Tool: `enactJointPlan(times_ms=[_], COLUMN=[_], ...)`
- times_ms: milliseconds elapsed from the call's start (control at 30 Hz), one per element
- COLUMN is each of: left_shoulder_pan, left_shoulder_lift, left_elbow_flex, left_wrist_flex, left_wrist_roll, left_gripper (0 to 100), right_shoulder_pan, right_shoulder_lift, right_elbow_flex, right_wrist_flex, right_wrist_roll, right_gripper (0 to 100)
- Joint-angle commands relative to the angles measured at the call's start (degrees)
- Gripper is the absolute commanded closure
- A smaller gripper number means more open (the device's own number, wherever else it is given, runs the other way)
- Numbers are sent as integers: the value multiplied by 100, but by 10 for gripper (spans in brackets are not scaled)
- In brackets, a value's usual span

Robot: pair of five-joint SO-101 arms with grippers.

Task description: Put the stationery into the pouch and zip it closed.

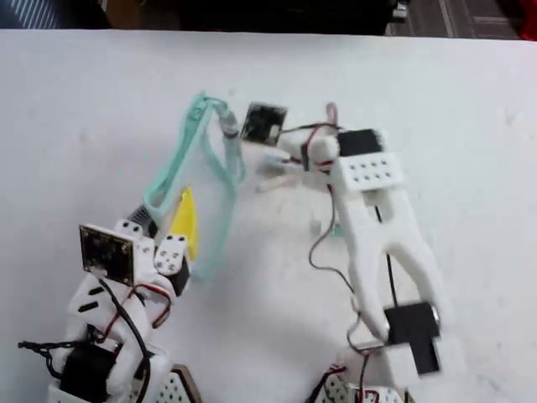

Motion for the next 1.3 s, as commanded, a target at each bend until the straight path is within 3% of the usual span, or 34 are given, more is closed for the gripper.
enactJointPlan(times_ms=[0, 167, 333, 433, 533, 667, 933, 1267], left_shoulder_pan=[312, 1147, 1288, 1279, 1235, 1235, 1235, 1024], left_shoulder_lift=[-66, -66, -66, -66, -66, -66, -66, -66], left_elbow_flex=[-352, -343, -132, 176, 220, 70, 97, 97], left_wrist_flex=[97, 466, 308, 132, 334, 475, 475, 448], left_wrist_roll=[53, 0, -712, -686, -202, -97, -211, -255], left_gripper=[977, 976, 968, 861, 750, 755, 755, 755], right_shoulder_pan=[198, 321, 321, 286, 224, -453, -2492, -3732], right_shoulder_lift=[-752, -1613, -2615, -3064, -3310, -3336, -3371, -3442], right_elbow_flex=[-114, -132, -695, -1240, -1749, -2215, -3103, -3068], right_wrist_flex=[40, 31, 57, 84, 180, 198, 198, 752], right_wrist_roll=[-563, -1468, -2576, -3402, -4185, -4677, -5152, -5574], right_gripper=[981, 981, 982, 982, 982, 982, 982, 982])
